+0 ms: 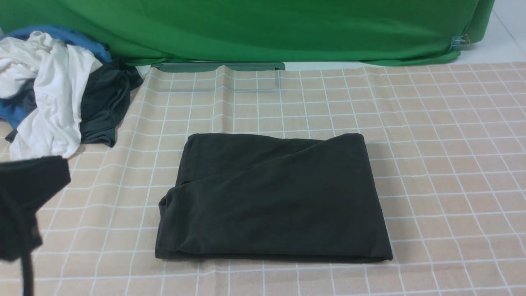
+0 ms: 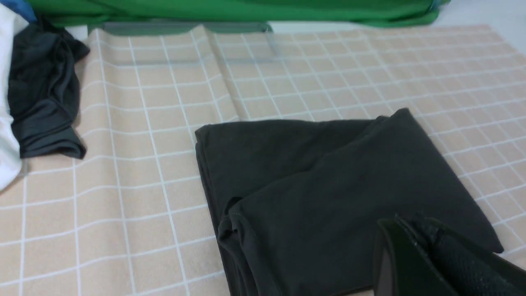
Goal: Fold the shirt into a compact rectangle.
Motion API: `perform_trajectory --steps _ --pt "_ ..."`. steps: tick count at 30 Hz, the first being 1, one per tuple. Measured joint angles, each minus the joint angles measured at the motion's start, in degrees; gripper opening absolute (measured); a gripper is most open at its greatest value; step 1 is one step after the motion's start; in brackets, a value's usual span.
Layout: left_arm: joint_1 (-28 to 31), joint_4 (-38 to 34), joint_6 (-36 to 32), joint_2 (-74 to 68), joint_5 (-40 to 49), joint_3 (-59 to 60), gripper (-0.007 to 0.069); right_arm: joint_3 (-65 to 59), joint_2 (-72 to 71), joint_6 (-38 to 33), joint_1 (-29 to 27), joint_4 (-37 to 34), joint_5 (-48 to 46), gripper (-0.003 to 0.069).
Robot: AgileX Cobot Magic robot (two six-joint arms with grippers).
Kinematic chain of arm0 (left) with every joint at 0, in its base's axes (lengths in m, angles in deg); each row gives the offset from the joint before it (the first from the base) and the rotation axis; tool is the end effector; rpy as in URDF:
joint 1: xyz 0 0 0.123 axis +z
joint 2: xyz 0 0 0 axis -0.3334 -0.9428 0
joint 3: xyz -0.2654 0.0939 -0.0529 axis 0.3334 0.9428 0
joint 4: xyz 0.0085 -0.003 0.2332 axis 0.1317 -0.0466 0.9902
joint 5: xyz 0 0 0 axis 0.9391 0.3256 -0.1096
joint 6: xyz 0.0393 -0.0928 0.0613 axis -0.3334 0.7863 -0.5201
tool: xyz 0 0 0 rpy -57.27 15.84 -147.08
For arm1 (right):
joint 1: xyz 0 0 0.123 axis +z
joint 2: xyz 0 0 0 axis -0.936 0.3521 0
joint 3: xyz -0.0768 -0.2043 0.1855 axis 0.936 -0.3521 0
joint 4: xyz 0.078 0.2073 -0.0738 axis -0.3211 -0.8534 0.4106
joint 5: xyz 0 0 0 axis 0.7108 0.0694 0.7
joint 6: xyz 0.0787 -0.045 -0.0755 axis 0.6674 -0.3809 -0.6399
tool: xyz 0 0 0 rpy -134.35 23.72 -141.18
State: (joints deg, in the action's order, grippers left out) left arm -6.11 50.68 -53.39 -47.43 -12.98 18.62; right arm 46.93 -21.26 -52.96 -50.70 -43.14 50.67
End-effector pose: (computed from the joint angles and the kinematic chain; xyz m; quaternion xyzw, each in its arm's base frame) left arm 0.0848 -0.0421 0.3319 0.1072 0.8344 -0.1758 0.5113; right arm -0.0027 -0.0087 0.4225 -0.0927 0.6120 0.0877 0.7805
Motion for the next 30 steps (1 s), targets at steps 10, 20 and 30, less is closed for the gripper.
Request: perform_trajectory --steps 10,20,30 --pt "0.0 -0.93 0.2 13.2 -9.03 12.37 0.0019 -8.66 -11.58 2.18 0.0 0.1 4.11 0.0039" --pt "0.0 -1.2 0.2 13.33 -10.0 12.51 0.0019 -8.83 -11.58 2.69 0.0 0.18 4.49 0.0069" --pt "0.0 0.62 0.21 13.33 -10.0 12.91 0.0019 -8.83 -11.58 2.83 0.0 0.18 4.49 0.0093"
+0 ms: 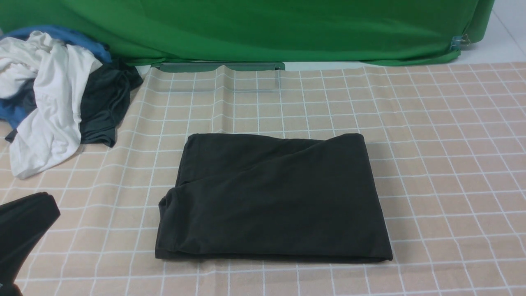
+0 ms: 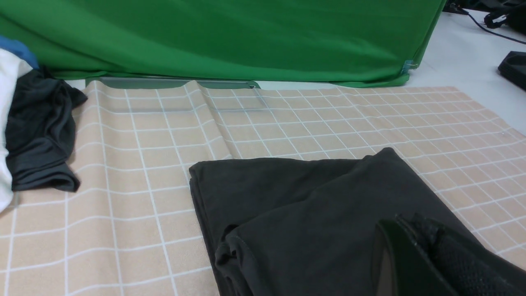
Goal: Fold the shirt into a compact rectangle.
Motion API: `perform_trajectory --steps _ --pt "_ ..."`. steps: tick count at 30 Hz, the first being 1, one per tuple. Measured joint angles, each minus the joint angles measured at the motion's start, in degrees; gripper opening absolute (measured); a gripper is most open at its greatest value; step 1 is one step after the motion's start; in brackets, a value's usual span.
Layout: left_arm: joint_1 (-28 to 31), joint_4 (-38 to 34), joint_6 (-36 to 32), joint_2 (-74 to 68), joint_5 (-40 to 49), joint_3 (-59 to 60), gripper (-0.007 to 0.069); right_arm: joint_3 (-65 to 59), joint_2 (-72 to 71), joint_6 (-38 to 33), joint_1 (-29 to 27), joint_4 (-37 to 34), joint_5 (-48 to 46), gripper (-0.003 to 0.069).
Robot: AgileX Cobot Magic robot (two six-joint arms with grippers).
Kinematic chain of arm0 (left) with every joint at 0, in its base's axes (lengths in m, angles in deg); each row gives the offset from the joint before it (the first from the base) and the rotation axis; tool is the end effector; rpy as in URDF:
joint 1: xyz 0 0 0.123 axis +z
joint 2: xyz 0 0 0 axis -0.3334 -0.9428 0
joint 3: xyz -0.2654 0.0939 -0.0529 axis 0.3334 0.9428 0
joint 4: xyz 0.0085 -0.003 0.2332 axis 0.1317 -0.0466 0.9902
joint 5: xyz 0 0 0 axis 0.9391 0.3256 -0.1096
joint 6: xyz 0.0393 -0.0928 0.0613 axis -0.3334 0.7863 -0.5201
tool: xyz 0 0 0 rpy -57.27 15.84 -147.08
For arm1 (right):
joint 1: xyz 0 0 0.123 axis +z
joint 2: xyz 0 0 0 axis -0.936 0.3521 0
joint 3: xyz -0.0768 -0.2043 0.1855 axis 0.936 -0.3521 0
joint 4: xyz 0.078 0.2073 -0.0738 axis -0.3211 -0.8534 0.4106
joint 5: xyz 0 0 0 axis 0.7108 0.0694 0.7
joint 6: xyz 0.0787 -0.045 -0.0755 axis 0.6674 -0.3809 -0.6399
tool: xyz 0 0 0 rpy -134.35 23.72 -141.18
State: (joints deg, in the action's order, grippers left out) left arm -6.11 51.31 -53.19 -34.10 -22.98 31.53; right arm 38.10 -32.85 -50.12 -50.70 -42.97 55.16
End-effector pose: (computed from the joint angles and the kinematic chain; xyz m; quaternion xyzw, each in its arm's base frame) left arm 0.0609 -0.0296 0.2962 0.1003 0.7823 -0.1948 0.5831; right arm -0.0280 -0.0164 0.3875 -0.0730 0.5635 0.1137 0.8150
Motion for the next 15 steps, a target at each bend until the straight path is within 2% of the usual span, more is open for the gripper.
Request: perform_trajectory --steps 5,10,15 --pt "0.0 0.37 -0.35 0.0 0.0 0.0 0.0019 0.0 0.0 0.0 0.0 0.0 0.0 0.0108" --pt "0.0 3.41 -3.97 0.37 -0.17 0.12 0.0019 0.0 0.0 0.0 0.0 0.0 0.0 0.0121" --pt "3.59 1.45 -11.71 4.63 -8.08 4.93 0.0019 0.0 0.0 0.0 0.0 0.0 -0.13 0.0135"
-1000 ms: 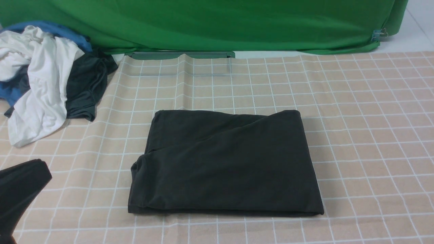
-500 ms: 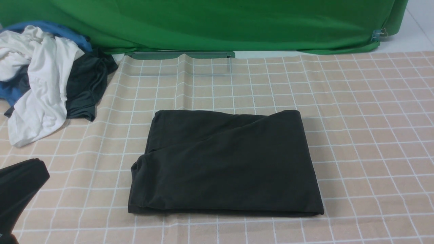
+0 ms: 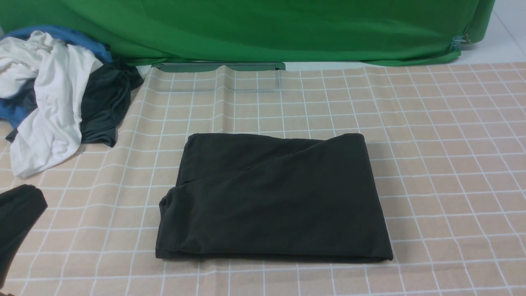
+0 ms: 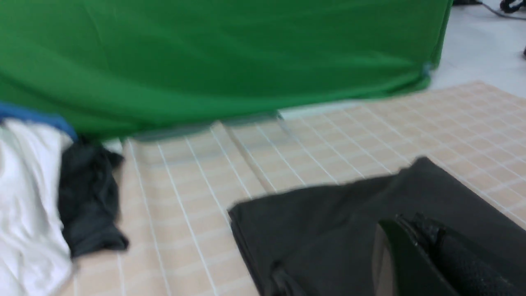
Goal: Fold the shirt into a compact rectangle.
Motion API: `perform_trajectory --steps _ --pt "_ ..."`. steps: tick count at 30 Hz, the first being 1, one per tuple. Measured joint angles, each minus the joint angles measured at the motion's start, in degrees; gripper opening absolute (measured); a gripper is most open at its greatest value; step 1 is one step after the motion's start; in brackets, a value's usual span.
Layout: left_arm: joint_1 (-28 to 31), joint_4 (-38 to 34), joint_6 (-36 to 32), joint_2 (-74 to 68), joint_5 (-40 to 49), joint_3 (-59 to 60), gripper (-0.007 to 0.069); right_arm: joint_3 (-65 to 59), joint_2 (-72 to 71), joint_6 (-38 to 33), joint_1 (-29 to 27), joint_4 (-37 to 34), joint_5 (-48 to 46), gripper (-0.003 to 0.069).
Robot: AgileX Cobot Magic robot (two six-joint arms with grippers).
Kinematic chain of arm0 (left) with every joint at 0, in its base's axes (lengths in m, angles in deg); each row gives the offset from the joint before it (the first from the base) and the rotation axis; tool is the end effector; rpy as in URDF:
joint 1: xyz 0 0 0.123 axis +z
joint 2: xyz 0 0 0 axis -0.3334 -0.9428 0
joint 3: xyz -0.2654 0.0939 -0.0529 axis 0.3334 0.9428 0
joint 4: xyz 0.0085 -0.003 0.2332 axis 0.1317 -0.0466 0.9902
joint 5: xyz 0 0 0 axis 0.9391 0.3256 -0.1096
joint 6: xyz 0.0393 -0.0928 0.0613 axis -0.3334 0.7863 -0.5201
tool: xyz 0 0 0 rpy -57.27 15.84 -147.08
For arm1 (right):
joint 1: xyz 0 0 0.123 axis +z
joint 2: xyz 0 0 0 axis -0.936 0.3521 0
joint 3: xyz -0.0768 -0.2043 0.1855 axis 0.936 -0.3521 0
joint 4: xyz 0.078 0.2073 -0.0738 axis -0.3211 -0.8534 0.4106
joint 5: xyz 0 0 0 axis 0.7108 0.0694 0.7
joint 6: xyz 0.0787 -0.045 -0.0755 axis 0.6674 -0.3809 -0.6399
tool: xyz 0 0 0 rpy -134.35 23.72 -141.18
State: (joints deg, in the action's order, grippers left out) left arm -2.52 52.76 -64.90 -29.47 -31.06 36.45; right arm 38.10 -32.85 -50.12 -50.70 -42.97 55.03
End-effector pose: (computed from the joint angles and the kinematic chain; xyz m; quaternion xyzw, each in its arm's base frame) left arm 0.0585 -0.0227 0.2893 0.1520 0.7295 -0.1137 0.6572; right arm -0.0279 -0.0164 0.3872 -0.0730 0.5644 0.1135 0.8144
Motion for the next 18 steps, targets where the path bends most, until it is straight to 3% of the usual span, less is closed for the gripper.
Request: perform_trajectory --steps 3,9,18 --pt "6.44 -2.13 -3.76 5.24 -8.95 7.61 0.0019 0.0 0.0 0.0 0.0 0.0 -0.05 0.0144" --pt "16.61 -3.59 -4.28 10.73 -14.1 18.78 0.0019 0.0 0.0 0.0 0.0 0.0 -0.12 0.0144" --pt "18.38 -3.59 -5.53 11.06 -9.86 22.58 0.0019 0.0 0.0 0.0 0.0 0.0 -0.24 0.0164"
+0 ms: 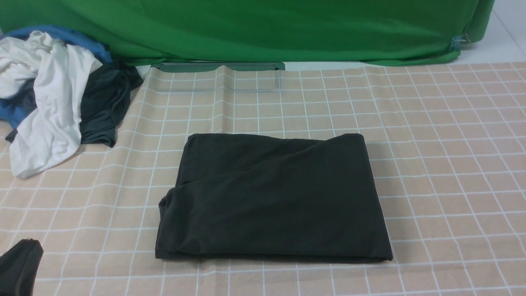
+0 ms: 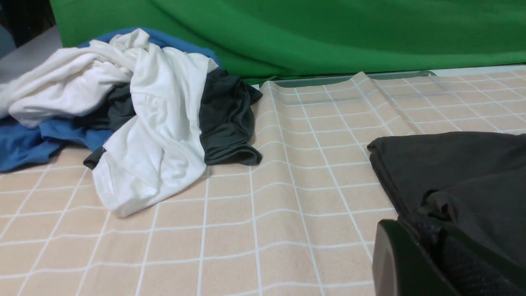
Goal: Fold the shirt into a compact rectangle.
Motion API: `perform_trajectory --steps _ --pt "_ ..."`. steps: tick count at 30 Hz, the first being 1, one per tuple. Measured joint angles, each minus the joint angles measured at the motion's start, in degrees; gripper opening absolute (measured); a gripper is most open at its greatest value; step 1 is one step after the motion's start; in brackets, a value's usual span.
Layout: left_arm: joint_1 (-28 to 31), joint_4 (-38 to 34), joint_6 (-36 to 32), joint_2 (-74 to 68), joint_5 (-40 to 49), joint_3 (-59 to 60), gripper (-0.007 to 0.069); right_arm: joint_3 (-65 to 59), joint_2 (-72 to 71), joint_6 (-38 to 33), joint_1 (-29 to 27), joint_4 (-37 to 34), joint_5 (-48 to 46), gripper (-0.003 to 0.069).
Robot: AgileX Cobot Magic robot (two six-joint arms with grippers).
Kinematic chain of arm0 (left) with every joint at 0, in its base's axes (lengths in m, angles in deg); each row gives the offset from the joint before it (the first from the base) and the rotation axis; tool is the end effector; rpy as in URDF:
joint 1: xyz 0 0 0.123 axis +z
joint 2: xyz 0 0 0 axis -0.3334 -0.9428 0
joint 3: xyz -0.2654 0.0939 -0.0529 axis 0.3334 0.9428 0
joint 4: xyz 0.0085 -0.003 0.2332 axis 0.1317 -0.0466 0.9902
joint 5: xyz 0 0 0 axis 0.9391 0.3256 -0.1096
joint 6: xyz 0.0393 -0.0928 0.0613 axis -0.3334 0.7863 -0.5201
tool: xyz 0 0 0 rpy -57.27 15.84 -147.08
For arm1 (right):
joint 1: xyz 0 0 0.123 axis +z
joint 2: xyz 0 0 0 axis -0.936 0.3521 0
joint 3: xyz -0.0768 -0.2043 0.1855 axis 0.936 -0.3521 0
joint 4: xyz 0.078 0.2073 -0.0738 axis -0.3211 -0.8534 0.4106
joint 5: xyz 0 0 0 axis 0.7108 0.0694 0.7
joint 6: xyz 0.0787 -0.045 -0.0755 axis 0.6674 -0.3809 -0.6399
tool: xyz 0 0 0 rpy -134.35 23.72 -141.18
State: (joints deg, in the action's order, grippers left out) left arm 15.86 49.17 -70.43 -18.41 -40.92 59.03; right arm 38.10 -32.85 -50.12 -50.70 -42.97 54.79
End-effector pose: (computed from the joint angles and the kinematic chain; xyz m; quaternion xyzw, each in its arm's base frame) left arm 0.0624 -0.0050 0.1872 0.0532 0.7528 -0.0014 0.6561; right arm -0.0277 -0.0164 0.3867 -0.0731 0.5661 0.1132 0.8132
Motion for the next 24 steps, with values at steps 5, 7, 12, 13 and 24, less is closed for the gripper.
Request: perform_trajectory --steps 5,7,12,13,24 --pt "0.0 0.15 -0.12 0.03 -0.08 0.0 0.0019 0.0 0.0 0.0 0.0 0.0 0.0 0.0172" --pt "0.0 0.31 -0.12 0.03 -0.08 0.0 0.0019 0.0 0.0 0.0 0.0 0.0 0.0 0.0181" --pt "0.0 0.42 -0.12 0.03 -0.08 0.0 0.0019 0.0 0.0 0.0 0.0 0.0 0.0 0.0194" --pt "0.0 0.42 -0.12 0.03 -0.08 0.0 0.0019 0.0 0.0 0.0 0.0 0.0 0.0 0.0196" --pt "0.0 0.47 -0.12 0.03 -0.08 0.0 0.002 -0.13 0.0 -1.43 0.0 0.05 0.0 0.0217"
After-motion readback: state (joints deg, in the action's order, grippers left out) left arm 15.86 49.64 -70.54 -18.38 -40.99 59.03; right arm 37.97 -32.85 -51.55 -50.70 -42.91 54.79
